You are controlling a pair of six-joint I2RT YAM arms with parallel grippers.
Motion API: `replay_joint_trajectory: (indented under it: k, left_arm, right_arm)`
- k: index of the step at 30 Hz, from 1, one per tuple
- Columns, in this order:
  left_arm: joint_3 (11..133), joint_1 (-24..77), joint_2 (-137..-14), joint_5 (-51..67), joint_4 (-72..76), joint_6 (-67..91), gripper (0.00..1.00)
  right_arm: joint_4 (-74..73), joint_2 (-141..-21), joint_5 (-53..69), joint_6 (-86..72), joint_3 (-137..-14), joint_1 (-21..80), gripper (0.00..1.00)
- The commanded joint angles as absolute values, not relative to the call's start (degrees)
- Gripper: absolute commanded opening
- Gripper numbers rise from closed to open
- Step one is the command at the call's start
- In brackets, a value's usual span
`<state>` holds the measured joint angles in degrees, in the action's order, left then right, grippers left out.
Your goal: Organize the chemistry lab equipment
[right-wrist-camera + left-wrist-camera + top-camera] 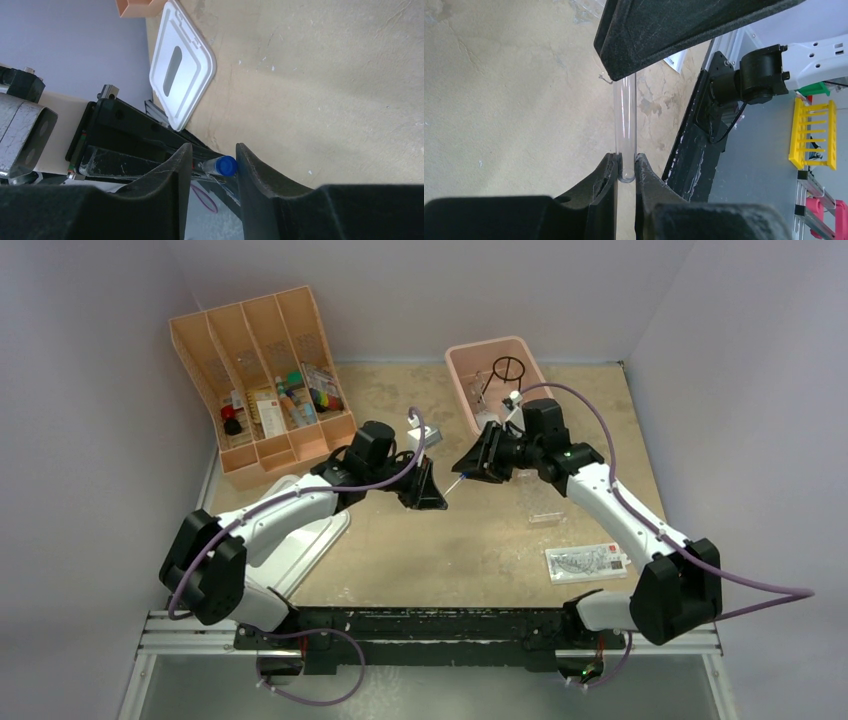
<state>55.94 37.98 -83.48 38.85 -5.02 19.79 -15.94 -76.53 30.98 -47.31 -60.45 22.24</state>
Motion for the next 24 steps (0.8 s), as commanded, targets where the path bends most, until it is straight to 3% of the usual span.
replay_joint_trajectory:
  k: [1, 9, 16, 17, 21, 24]
  left_arm:
    - [58.12, 38.03, -80.92, 40.89, -4.90, 17.55, 0.00]
    - [58.25, 37.74, -80.59, 42.27, -5.08, 17.14, 0.00]
    - [58.48, 37.55, -80.33, 41.53, -5.29, 17.35, 0.00]
    - [58.55, 37.49, -80.33, 40.52, -5.24, 17.83, 0.05]
    - [58.28, 37.12, -80.18, 33.01, -4.05, 21.08, 0.49]
    - [57.18, 36.43, -79.74, 27.90, -2.20, 23.40, 0.60]
  right_arm:
    - [-13.47, -73.31, 36.75, -45.53, -59.52, 21.86, 0.37]
    - [-3.53, -71.15, 44.80, -45.18, -55.54, 21.46, 0.29]
    - [-4.93, -71.28, 43.78, -43.39, -56.25, 20.95, 0.14]
    - [-5.98, -71.16, 42.79, -42.61, -56.65, 20.84, 0.13]
    - [-16.51, -70.69, 30.82, -35.88, -60.47, 20.28, 0.13]
    - [-26.64, -70.14, 12.85, -29.97, -63.23, 20.19, 0.12]
